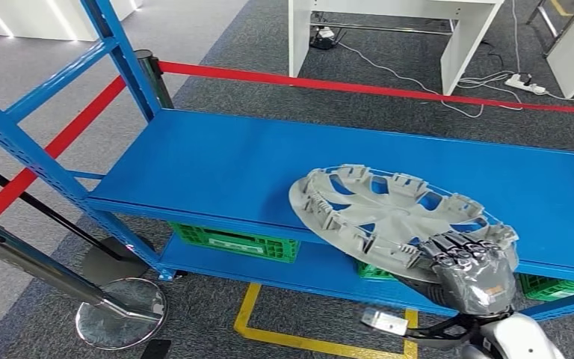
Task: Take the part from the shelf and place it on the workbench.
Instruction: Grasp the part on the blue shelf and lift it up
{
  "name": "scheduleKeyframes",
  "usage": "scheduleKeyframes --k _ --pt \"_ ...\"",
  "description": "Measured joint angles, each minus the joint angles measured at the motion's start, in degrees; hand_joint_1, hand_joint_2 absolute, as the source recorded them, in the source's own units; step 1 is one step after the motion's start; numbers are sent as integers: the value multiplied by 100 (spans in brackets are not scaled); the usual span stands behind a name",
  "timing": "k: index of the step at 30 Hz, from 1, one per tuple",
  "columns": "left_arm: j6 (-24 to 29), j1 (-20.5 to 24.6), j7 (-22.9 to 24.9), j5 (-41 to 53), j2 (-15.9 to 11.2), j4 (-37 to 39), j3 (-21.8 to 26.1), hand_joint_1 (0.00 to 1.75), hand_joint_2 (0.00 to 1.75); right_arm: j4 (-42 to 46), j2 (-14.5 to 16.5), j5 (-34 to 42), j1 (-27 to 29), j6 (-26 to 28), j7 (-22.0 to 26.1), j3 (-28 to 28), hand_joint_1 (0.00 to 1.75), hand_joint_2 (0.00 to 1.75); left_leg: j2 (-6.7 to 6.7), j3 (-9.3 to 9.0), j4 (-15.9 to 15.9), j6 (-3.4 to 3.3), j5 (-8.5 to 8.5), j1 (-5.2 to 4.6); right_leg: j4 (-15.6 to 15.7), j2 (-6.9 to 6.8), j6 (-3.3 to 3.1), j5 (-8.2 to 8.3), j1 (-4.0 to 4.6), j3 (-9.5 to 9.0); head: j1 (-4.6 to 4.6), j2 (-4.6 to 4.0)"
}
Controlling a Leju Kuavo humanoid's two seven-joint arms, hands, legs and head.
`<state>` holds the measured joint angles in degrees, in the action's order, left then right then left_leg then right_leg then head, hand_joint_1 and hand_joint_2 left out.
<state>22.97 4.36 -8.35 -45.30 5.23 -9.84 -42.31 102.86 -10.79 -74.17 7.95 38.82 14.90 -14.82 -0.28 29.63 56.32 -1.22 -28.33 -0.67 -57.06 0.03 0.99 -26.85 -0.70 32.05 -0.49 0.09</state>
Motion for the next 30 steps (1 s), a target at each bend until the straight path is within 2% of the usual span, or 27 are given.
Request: scheduleKeyframes --k 2,6,11,20,26,30 --pt "23 1 18 -12 3 0 -1 0 0 159 84 -28 38 0 80 3 175 175 0 0 0 0 0 0 0 0 0 0 0 0 0 0" --pt "68 2 56 -24 6 0 -1 0 175 385 232 -68 78 0 259 36 175 175 0 0 0 0 0 0 0 0 0 0 0 0 0 0" --pt "148 5 89 -36 13 0 -1 0 175 616 449 -93 119 0 546 119 175 175 0 0 0 0 -1 0 0 1 0 0 0 2 0 0" --pt "182 6 96 -38 22 0 -1 0 175 751 597 -88 134 0 627 186 175 175 0 1 0 0 0 0 0 1 0 0 0 2 1 0" --pt "330 9 117 -43 23 0 -23 0 175 861 788 -27 137 0 1032 297 175 175 0 1 0 1 0 0 0 1 0 -1 0 3 -1 0" --pt "379 12 100 -35 21 0 -78 0 175 916 905 -20 138 0 1121 366 175 175 0 1 0 1 -1 0 0 1 0 -1 0 3 0 0"
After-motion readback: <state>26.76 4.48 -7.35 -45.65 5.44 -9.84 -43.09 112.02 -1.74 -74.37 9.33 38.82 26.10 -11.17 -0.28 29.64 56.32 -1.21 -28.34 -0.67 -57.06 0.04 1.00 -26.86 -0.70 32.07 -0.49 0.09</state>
